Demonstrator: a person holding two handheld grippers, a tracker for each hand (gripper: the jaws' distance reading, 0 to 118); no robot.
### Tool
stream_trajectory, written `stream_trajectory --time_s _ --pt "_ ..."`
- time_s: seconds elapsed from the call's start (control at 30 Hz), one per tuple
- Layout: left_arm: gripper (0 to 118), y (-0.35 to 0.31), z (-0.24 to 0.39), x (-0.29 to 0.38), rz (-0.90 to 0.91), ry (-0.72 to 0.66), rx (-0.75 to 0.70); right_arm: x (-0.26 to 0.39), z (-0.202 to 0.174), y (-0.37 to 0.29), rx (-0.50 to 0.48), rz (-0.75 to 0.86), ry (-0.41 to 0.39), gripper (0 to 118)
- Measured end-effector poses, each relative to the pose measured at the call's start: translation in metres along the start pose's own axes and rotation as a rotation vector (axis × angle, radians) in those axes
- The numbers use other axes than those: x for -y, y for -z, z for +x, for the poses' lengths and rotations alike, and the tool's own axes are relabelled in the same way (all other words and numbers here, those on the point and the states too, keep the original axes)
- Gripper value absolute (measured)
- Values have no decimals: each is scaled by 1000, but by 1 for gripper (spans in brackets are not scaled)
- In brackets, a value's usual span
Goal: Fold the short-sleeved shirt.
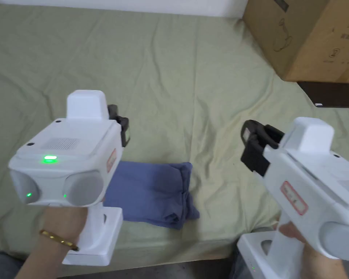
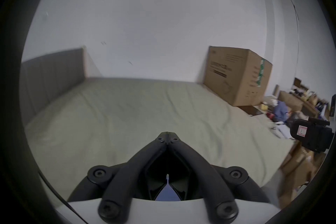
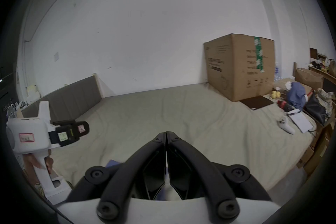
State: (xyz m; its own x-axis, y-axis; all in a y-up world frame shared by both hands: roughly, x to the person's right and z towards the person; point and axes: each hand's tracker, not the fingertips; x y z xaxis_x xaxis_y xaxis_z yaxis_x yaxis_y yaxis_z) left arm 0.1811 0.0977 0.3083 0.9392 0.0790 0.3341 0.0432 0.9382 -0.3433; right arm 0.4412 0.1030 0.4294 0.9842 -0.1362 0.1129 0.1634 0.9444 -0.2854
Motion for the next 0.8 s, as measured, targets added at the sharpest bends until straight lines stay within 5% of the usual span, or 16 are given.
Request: stream_trajectory --time_s 0.17,0.3,0.5,0.77,0.8 --pt "0 -22 -41 14 -41 -25 -86 35 -58 57 -99 -57 -17 0" --pt "0 -30 -63 32 -98 -72 -131 93 -90 106 -78 -205 -39 0" --pt "0 -34 -82 44 -130 -113 -145 171 -104 147 5 -469 -157 0" --pt "0 -25 -99 30 -139 -149 -74 174 -105 144 22 -433 -120 0" --pt "9 -21 -103 25 -160 -176 -33 172 -104 144 18 -438 -115 0"
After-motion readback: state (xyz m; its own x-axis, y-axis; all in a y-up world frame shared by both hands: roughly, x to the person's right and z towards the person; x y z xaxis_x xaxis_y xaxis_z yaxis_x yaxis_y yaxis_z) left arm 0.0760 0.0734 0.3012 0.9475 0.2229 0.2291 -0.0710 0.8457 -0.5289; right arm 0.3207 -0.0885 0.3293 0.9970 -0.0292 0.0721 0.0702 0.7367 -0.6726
